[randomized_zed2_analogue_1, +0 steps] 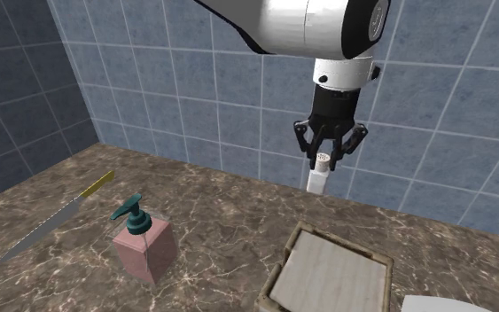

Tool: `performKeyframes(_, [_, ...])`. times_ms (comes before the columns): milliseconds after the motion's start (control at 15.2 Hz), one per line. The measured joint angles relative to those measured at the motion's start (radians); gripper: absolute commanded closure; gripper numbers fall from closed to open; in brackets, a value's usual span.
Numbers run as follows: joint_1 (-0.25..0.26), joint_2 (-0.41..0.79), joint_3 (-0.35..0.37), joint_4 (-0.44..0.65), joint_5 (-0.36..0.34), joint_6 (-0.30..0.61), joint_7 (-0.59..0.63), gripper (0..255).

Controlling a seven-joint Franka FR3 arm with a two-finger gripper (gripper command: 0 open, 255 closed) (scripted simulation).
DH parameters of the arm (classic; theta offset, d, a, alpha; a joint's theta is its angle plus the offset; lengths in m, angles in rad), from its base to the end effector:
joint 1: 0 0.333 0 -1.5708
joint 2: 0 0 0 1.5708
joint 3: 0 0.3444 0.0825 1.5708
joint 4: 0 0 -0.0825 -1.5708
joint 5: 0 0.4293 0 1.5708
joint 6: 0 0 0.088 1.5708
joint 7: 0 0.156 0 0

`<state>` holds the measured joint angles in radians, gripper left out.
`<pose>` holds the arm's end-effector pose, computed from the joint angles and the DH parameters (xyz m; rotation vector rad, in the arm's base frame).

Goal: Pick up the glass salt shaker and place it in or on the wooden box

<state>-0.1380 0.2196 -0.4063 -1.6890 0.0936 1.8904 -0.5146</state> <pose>0.5879 -0.3250 0.4400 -3.1385 0.0791 -0.0027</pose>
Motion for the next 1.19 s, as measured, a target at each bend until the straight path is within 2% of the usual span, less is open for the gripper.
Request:
performKeyframes(594, [-0.003,-0.005,-0.003,0.109,-0.005,-0.113,0.005,255])
performKeyframes(1188, [-0.003,-0.327,-0.024,-0.189,-0.137,-0.111,0.006,255])
